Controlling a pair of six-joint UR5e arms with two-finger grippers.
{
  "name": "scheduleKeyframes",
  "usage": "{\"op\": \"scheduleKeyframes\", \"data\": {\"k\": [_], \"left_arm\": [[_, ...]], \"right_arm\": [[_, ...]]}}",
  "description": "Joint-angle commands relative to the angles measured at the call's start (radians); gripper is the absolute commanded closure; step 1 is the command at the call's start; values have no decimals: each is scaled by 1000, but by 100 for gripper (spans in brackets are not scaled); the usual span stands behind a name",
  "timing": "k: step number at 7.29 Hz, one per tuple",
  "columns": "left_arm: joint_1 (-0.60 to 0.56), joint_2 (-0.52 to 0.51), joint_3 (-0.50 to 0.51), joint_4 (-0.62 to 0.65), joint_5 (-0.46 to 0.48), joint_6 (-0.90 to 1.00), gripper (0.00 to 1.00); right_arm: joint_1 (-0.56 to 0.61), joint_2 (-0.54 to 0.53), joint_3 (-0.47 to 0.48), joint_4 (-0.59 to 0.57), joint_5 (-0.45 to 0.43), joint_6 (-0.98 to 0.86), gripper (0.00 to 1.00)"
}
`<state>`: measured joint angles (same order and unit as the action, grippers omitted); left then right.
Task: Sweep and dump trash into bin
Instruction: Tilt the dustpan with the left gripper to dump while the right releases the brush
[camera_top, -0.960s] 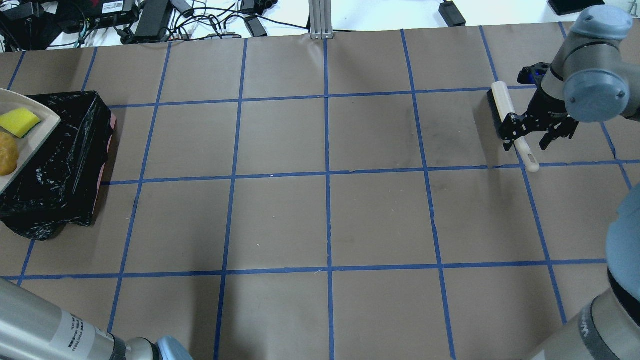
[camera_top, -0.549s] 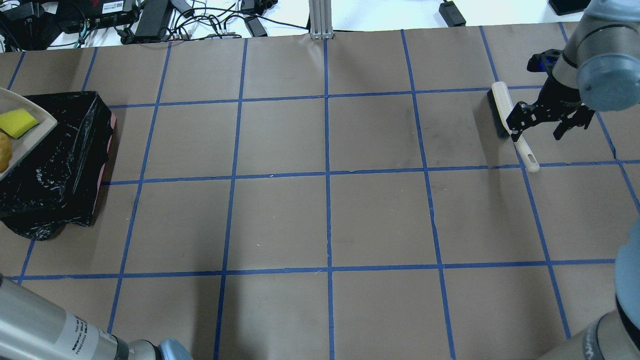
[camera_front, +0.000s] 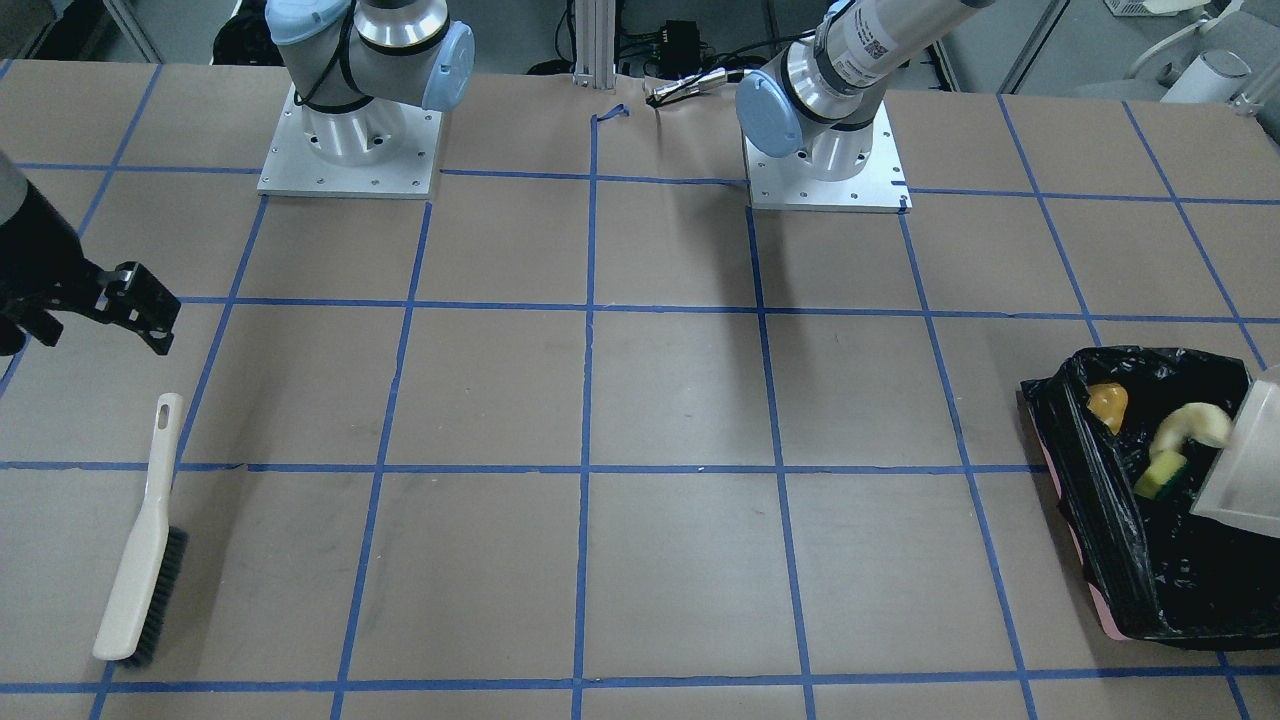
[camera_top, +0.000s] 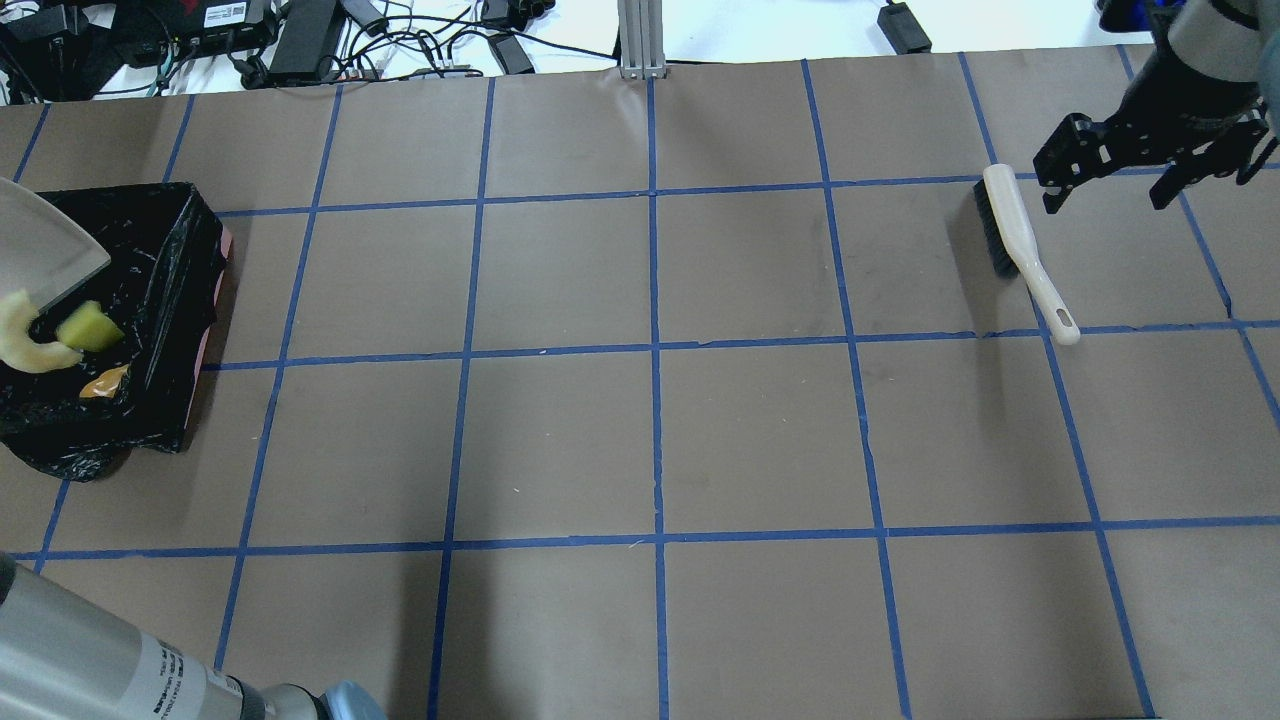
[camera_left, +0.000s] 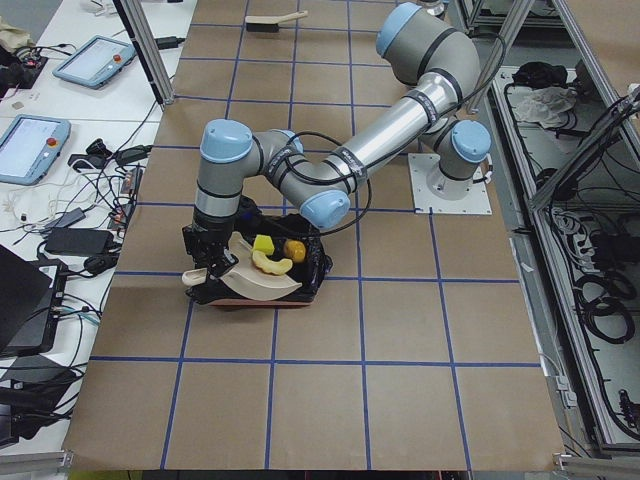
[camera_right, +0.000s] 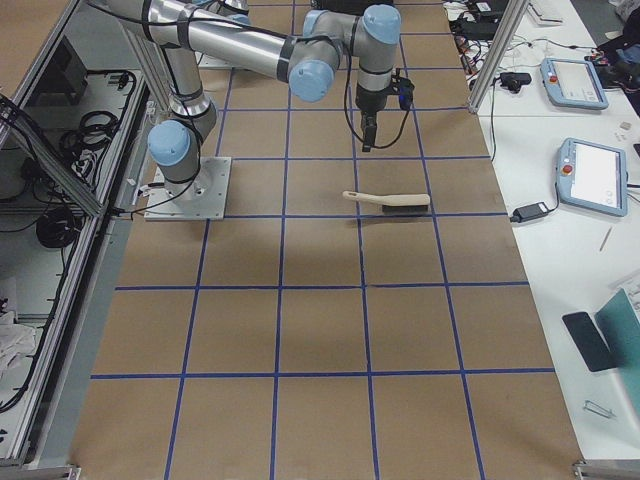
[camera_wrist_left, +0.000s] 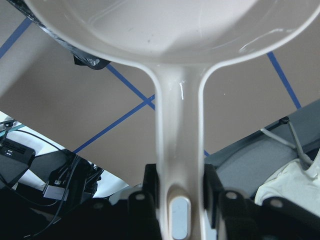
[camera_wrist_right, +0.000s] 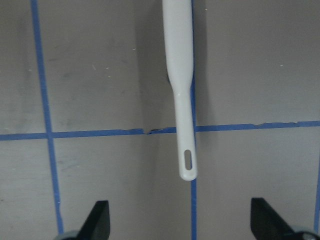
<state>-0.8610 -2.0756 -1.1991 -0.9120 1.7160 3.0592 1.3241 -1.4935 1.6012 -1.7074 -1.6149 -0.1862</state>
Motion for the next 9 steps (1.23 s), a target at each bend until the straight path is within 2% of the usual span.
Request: {"op": "scheduleKeyframes", "data": {"k": [1, 3, 4, 5, 6, 9], "left_arm": [[-27, 25, -23, 4, 34, 16, 80], [-30, 34, -25, 2, 34, 16, 80], [-30, 37, -25, -2, 31, 15, 80], [-38, 38, -23, -13, 24, -6, 87], [-55, 52, -23, -62, 19, -61, 94], [-117, 106, -23, -270, -12, -326, 97]], "right_arm": [[160, -34, -47, 66, 13, 90, 0], [268, -59, -56, 115, 15, 91, 0], [285, -83, -55, 121, 50, 90, 0], [288, -90, -55, 143, 103, 90, 0], [288, -91, -55, 165, 105, 90, 0], [288, -91, -49, 173, 92, 90, 0]]}}
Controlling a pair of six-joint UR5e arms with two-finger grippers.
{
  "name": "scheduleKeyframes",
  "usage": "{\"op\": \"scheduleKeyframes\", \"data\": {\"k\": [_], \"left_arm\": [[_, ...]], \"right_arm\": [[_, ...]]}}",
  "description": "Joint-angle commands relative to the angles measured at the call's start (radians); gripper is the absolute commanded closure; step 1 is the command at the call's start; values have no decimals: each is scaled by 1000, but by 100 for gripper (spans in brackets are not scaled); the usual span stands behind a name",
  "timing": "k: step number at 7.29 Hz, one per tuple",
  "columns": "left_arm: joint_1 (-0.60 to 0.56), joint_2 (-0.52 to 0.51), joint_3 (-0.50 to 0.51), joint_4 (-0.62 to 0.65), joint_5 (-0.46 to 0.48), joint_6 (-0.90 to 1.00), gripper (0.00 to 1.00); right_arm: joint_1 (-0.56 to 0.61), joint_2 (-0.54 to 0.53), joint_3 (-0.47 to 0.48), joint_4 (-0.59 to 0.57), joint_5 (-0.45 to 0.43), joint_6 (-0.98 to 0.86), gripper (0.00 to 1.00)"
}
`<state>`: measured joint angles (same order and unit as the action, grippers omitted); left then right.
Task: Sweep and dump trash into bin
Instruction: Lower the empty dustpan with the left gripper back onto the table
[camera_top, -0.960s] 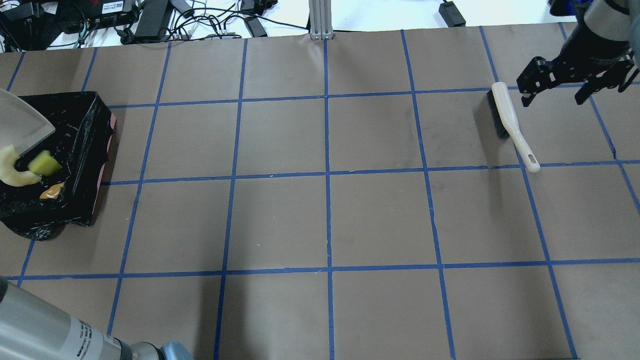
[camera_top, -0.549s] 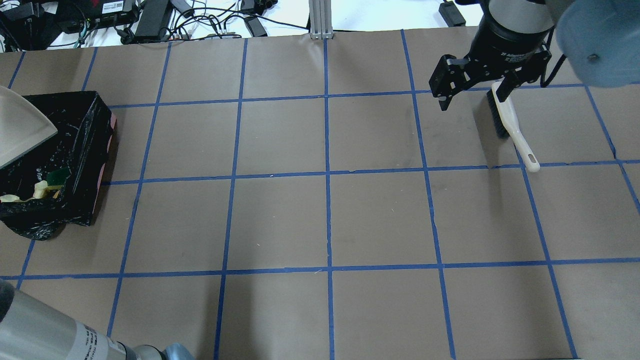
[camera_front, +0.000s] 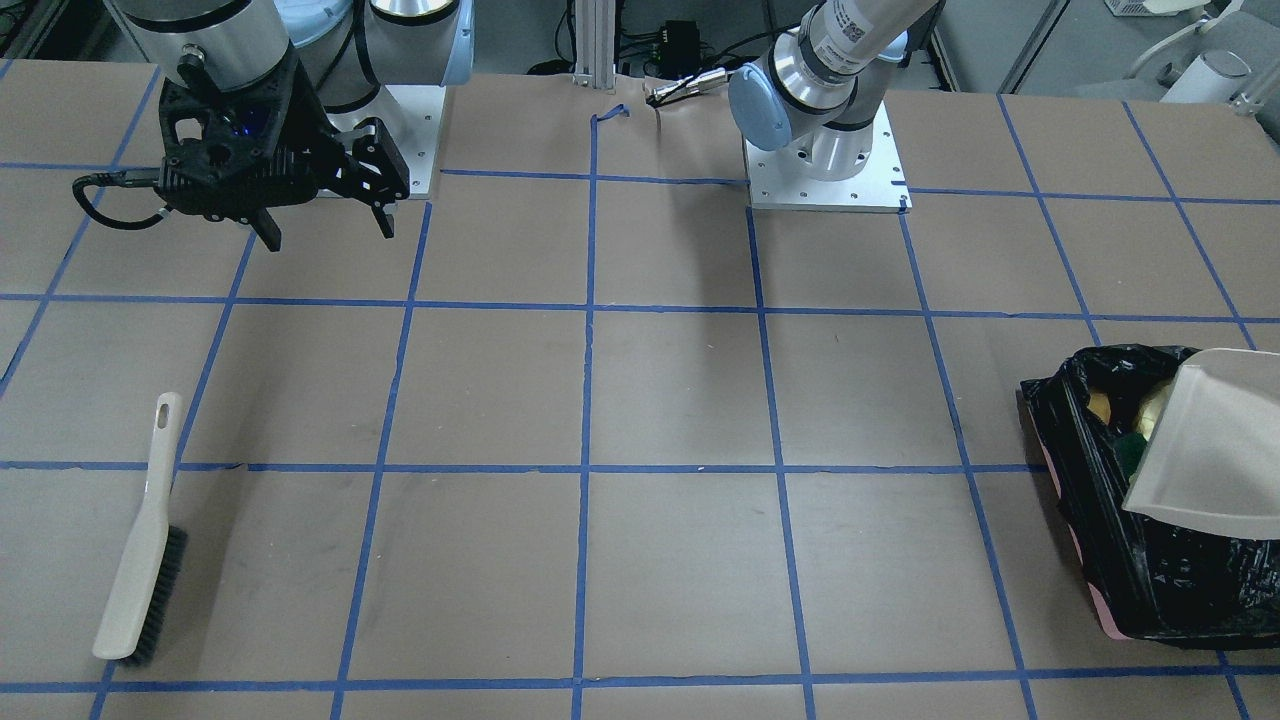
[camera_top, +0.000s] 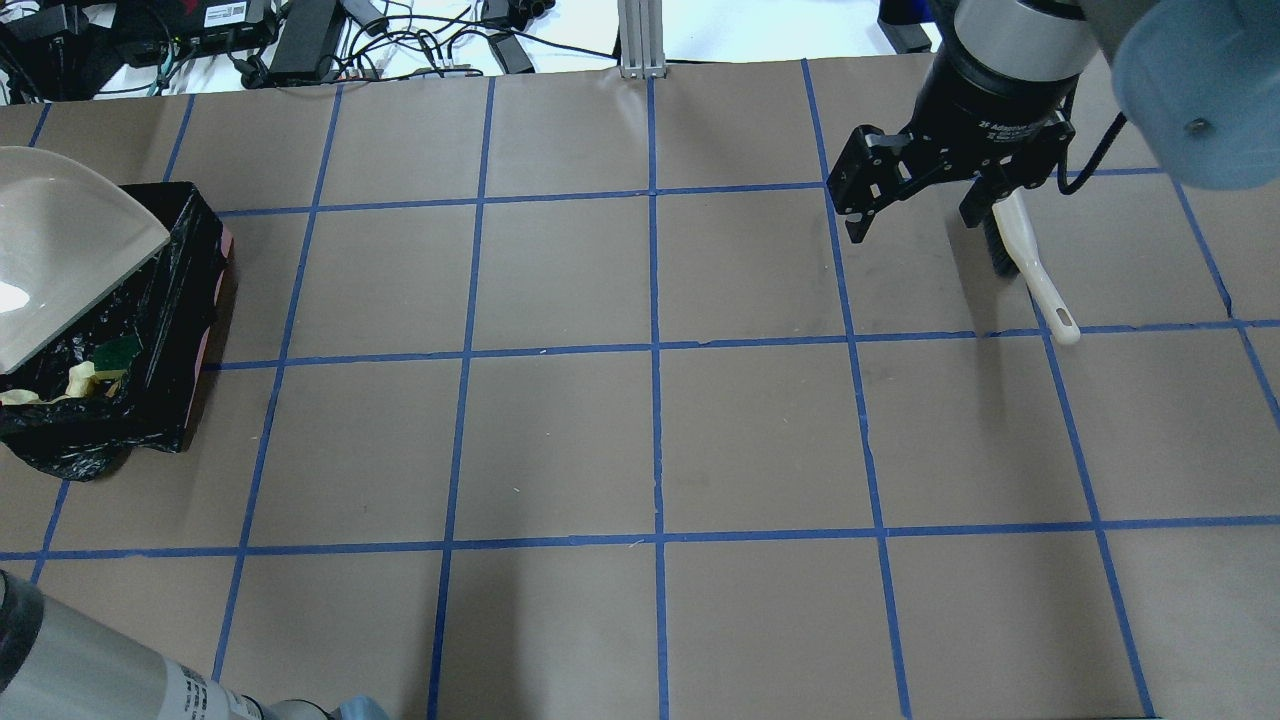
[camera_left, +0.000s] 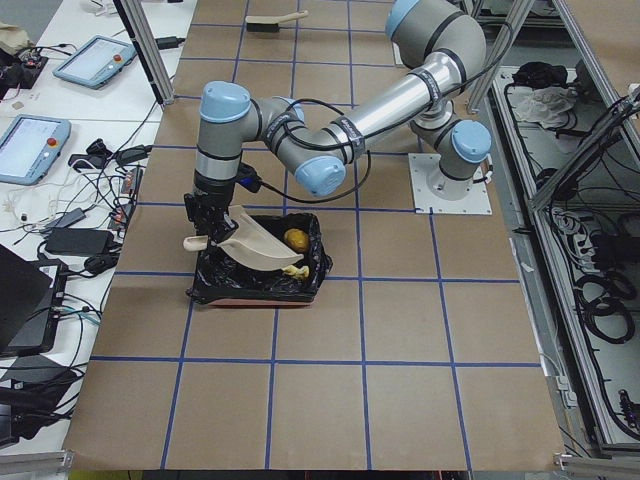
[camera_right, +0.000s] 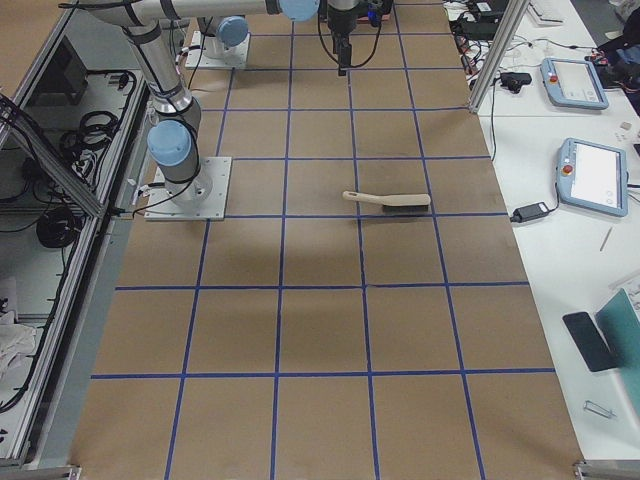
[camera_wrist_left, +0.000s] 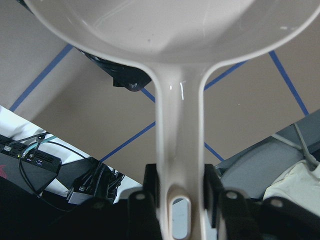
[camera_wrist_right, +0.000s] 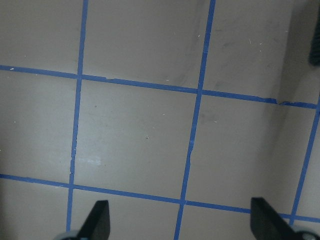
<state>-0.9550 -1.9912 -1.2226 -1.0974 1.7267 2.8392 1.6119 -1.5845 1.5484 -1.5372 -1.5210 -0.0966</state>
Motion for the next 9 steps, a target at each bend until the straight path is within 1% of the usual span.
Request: {"op": "scheduleKeyframes", "data": {"k": [1, 2, 3, 4, 5, 9], "left_arm": [[-27, 32, 0, -152, -59, -207, 97], [-37, 32, -8, -223, -114, -295, 97], [-71, 16, -24, -239, -128, -401, 96], [-126, 29, -66, -231, -128, -506, 96], [-177, 32, -81, -230, -127, -609, 96], [-315, -30, -135, -223, -128, -1007, 93]], "right_arm": [[0, 0, 4, 15, -7, 0, 0], [-1, 0, 4, 22, -8, 0, 0], [-1, 0, 2, 22, -8, 0, 0], [-3, -11, 4, 29, -20, 0, 0], [-4, -21, 4, 38, -27, 0, 0], [-7, -20, 10, 40, -16, -15, 0]]}}
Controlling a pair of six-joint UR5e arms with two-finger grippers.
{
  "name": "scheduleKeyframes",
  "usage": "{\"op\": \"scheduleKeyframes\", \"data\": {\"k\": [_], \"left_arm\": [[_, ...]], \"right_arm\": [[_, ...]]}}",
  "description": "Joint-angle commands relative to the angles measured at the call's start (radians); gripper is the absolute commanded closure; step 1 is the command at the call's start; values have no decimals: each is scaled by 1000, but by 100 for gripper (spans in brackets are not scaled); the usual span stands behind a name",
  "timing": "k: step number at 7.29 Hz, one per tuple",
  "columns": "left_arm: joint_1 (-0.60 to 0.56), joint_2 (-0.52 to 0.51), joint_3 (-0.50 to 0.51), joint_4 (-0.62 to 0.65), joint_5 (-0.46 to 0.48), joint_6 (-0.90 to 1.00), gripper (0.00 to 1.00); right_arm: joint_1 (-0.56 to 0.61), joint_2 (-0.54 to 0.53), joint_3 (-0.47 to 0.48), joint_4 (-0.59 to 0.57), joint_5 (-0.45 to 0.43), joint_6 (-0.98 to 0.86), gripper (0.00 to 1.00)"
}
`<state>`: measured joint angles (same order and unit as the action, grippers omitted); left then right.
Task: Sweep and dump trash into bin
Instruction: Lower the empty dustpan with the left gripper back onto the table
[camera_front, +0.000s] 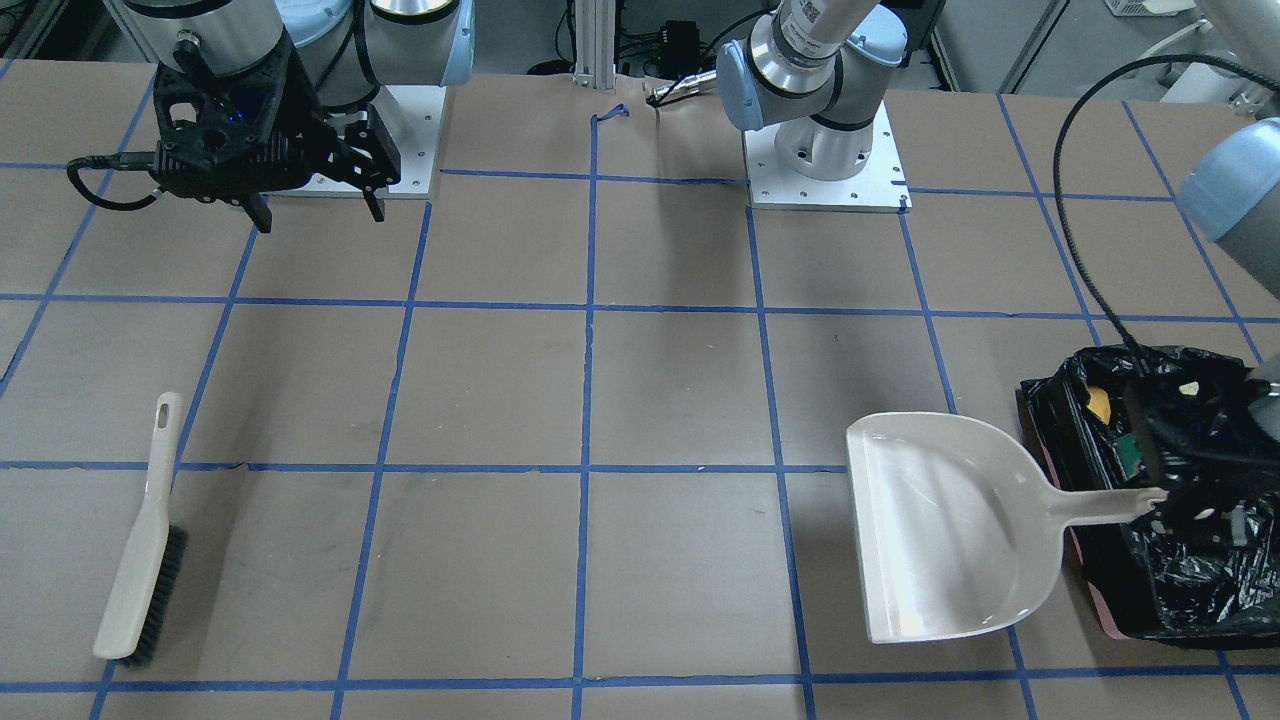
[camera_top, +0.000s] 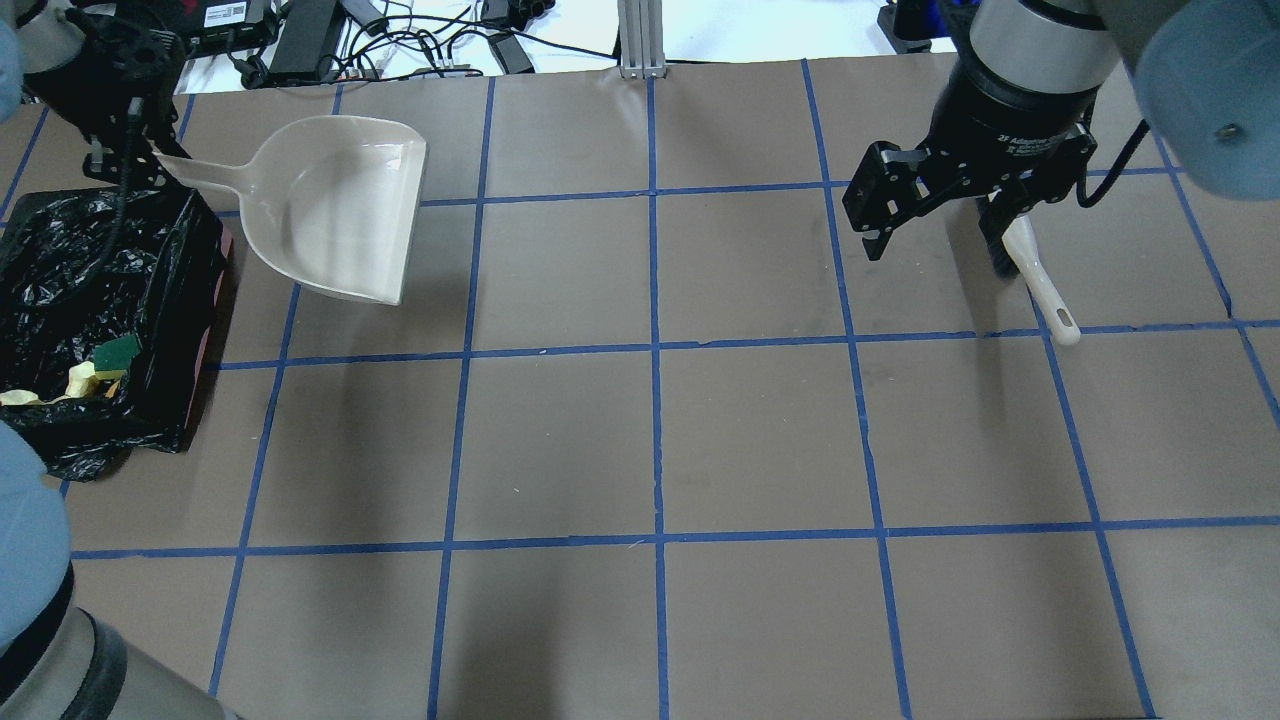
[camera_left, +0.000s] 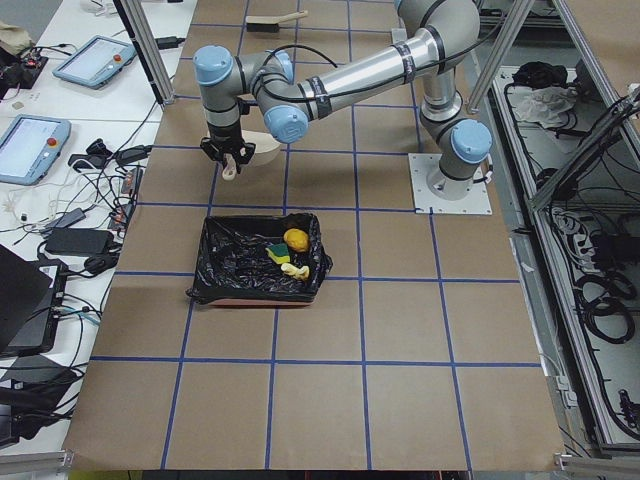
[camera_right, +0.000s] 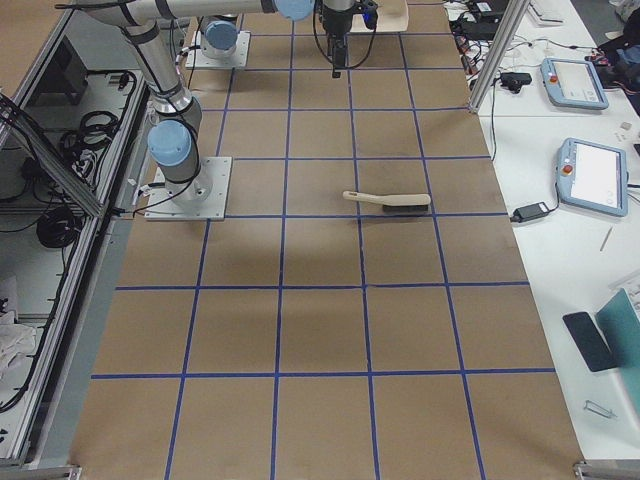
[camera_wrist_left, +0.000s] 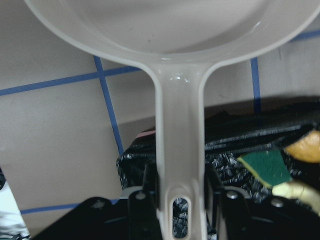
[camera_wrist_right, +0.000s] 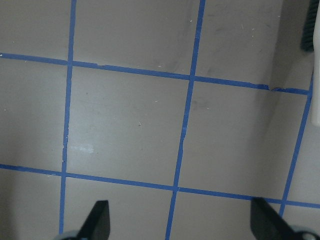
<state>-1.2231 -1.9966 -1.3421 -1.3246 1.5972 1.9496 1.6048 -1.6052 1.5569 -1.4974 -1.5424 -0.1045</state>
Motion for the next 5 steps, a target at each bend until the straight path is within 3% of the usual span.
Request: {"op": "scheduleKeyframes", "data": {"k": [1, 5], "left_arm": [[-76, -49, -23, 25, 6, -124, 93], [-131, -99, -86, 126, 17, -121, 90]], "right_arm": [[-2, 1, 2, 3, -4, -12, 0], [-2, -2, 11, 6, -8, -14, 0]]}}
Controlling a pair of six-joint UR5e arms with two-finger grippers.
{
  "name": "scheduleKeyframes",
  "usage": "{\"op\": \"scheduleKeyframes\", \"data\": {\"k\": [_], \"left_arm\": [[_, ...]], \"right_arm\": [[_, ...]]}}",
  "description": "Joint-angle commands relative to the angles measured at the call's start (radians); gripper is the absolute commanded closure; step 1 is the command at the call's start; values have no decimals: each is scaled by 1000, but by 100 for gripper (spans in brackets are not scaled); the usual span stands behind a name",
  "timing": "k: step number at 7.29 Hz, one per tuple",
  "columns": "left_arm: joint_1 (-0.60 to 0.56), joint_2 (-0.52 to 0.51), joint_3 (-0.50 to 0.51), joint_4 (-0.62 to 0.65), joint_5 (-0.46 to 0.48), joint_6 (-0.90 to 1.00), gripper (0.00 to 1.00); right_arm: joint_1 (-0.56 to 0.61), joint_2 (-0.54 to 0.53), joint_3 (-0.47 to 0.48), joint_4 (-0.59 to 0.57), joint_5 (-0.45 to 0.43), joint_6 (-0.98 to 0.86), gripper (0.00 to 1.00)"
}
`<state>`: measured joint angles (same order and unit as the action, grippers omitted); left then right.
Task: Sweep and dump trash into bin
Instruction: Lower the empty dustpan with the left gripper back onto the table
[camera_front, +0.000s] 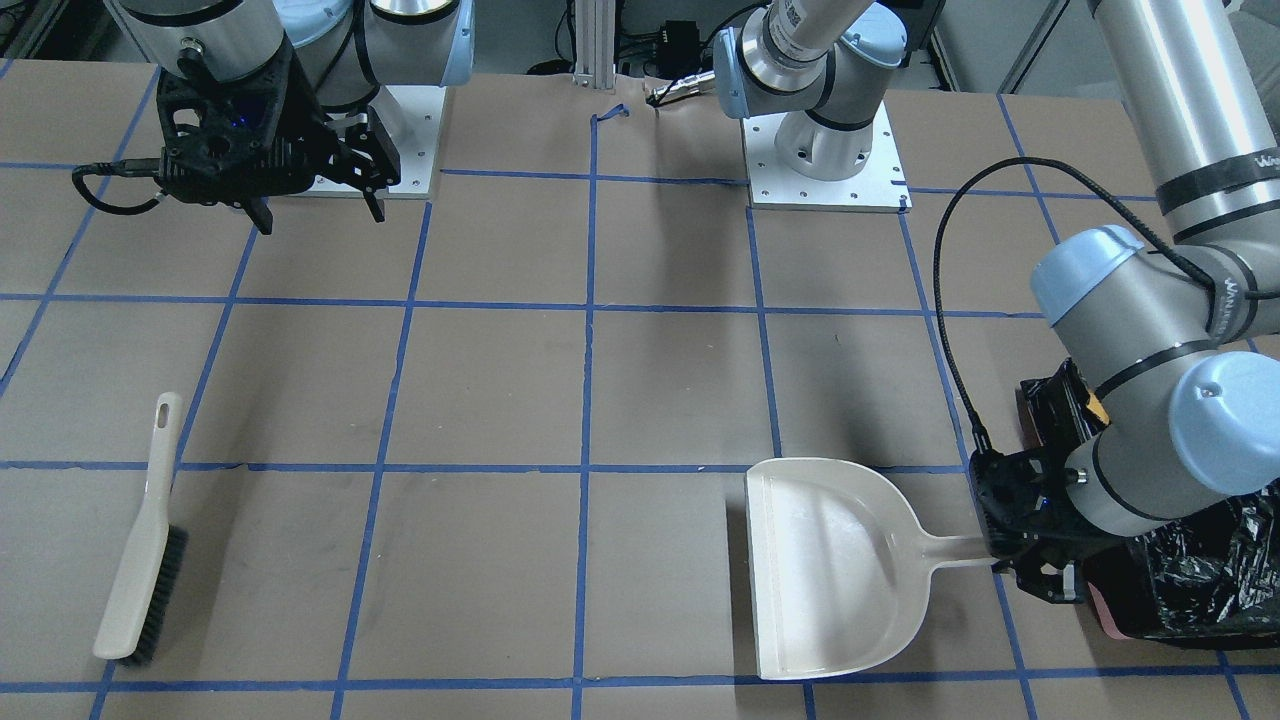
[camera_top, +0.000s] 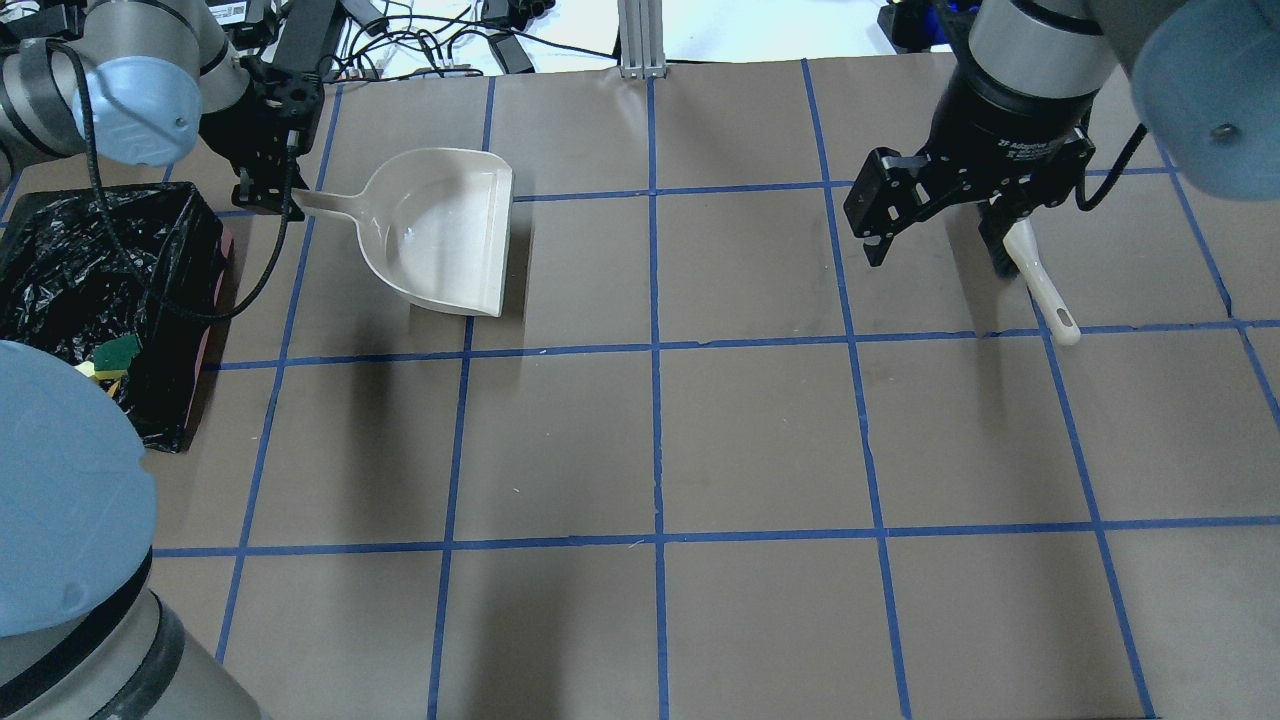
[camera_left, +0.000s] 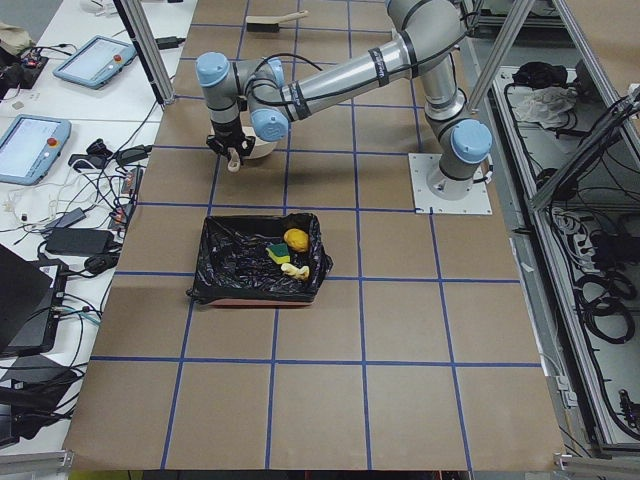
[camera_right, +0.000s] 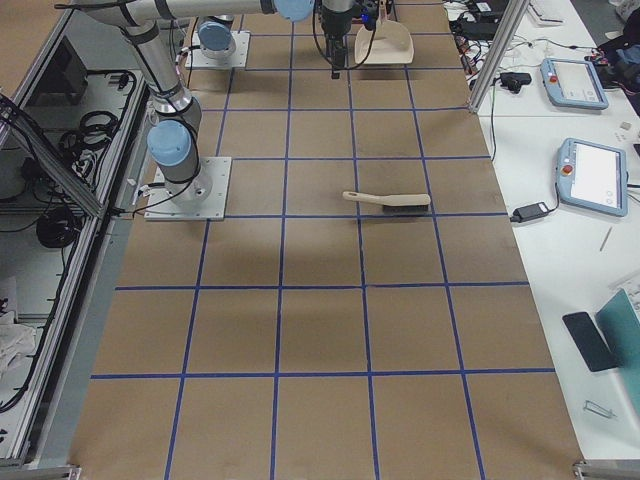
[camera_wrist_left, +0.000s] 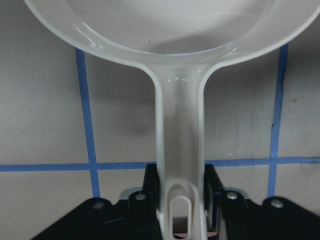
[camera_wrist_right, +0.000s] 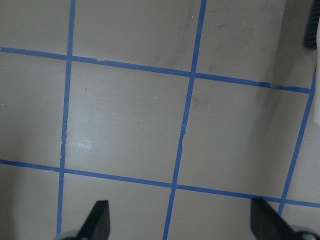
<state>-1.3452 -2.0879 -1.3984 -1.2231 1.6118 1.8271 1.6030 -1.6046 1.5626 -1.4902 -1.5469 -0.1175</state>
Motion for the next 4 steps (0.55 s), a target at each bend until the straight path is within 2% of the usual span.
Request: {"op": "scheduleKeyframes", "data": {"k": [1, 3, 4], "left_arm": [[-14, -8, -54, 60, 0, 1, 90], [-17, -9, -62, 65, -4, 0, 90], [-18, -9, -64, 65, -7, 0, 86]], "right_arm": [[-3, -8, 5, -2, -6, 1, 0], [-2, -6, 7, -1, -6, 1, 0], [-3, -8, 7, -1, -4, 1, 0]]}}
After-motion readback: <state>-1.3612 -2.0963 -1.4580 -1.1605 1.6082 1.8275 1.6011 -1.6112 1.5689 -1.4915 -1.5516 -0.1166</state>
